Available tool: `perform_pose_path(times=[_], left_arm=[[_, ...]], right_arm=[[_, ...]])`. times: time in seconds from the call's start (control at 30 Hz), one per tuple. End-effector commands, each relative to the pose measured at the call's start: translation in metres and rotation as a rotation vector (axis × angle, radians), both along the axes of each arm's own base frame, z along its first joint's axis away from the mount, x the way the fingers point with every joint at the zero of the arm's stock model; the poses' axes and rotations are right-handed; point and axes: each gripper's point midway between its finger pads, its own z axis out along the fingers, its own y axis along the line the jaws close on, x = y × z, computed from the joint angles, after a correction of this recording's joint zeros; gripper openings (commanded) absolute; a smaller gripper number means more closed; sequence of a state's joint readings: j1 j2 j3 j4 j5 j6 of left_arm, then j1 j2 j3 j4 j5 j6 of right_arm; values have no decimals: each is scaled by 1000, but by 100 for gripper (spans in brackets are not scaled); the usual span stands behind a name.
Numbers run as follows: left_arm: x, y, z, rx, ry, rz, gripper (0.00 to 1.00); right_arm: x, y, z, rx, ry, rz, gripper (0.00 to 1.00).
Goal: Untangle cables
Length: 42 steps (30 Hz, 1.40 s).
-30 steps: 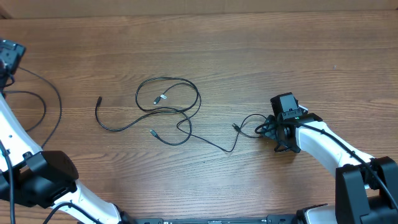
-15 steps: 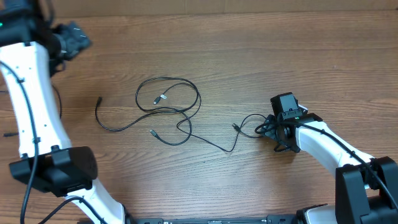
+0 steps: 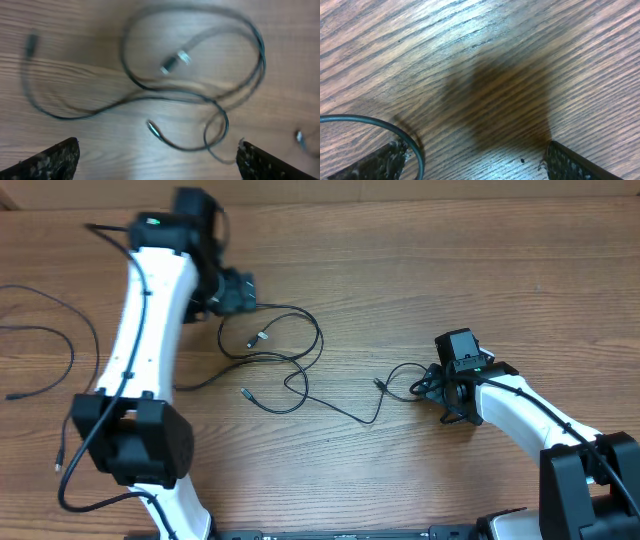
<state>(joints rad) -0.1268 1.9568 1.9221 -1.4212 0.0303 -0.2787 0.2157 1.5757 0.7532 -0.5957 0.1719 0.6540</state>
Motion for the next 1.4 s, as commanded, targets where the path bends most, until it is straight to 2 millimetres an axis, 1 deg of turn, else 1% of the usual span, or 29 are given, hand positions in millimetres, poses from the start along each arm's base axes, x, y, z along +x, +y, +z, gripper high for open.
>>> perform_pose_path(times=[0.0, 0.07, 0.13, 0.23, 0.3, 0.4, 0.53, 0.73, 0.97, 1.0, 1.07, 1.13, 1.2, 1.23, 1.27, 1.3, 1.37], left_arm=[[-18, -37, -17, -59, 60, -173, 99], [-30, -60, -27, -108, 94, -266, 99], [-43, -76, -37, -122, 124, -351, 99], [-57, -92, -55, -100, 155, -437, 100], [-65, -101, -65, -91, 172, -439, 100], [-77, -108, -79, -83, 211, -352, 100], [-89, -113, -96, -73, 255, -159, 99], [-95, -111, -118, -67, 273, 12, 97], [-99, -110, -141, -71, 271, 170, 88], [-99, -110, -143, -70, 272, 187, 85], [-99, -111, -144, -71, 271, 207, 76], [-97, -112, -144, -76, 263, 203, 62], [-97, -113, -144, -79, 260, 204, 45], [-96, -114, -144, -86, 260, 203, 36], [-96, -117, -142, -102, 264, 200, 18], [-96, -121, -139, -124, 268, 185, 4], [-88, -129, -128, -163, 239, 109, 4]], right_arm=[[-7, -1, -7, 10, 29, -5, 88], [-7, -1, -7, 10, 29, -5, 88], [-7, -1, -7, 10, 29, -5, 88], [-7, -1, -7, 10, 29, -5, 88], [-7, -1, -7, 10, 29, -5, 88], [-7, -1, -7, 10, 29, -5, 88], [-7, -1, -7, 10, 28, -5, 88], [-7, -1, -7, 10, 29, -5, 88], [-7, -1, -7, 10, 29, -5, 88], [-7, -1, -7, 10, 29, -5, 88], [-7, -1, -7, 10, 29, -5, 88], [-7, -1, -7, 10, 29, -5, 88], [-7, -1, -7, 10, 29, -5, 88], [-7, -1, -7, 10, 29, -5, 88], [-7, -1, -7, 10, 29, -4, 88], [-7, -1, -7, 10, 29, -5, 88], [-7, -1, -7, 10, 29, -4, 88]])
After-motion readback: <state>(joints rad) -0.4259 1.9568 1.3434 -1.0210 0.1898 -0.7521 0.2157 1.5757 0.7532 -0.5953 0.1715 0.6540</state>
